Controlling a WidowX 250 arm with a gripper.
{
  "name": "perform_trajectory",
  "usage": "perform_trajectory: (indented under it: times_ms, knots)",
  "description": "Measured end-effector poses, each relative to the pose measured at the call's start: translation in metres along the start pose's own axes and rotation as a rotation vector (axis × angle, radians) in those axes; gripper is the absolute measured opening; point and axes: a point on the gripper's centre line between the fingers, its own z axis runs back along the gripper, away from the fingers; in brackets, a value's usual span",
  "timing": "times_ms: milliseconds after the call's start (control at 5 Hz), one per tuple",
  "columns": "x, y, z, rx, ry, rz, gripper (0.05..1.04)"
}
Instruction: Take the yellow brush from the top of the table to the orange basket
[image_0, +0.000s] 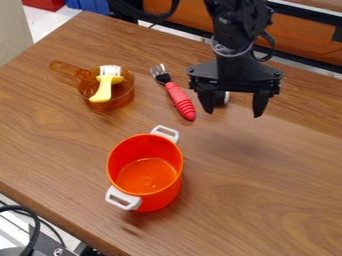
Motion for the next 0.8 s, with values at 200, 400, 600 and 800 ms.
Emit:
perform_trajectory:
  times_ms: [200, 400, 600, 800]
  knots:
    - [-0.006, 0.003, -0.007, 0.015, 0.034, -0.003, 0.999]
    - [0.001, 0.023, -0.004, 0.033, 0.077, -0.012, 0.999]
    - [0.015, 0.050, 0.006, 0.055, 0.051, 0.010, 0.999]
    - [0.030, 0.084, 0.021, 0.083, -0.014, 0.012, 0.999]
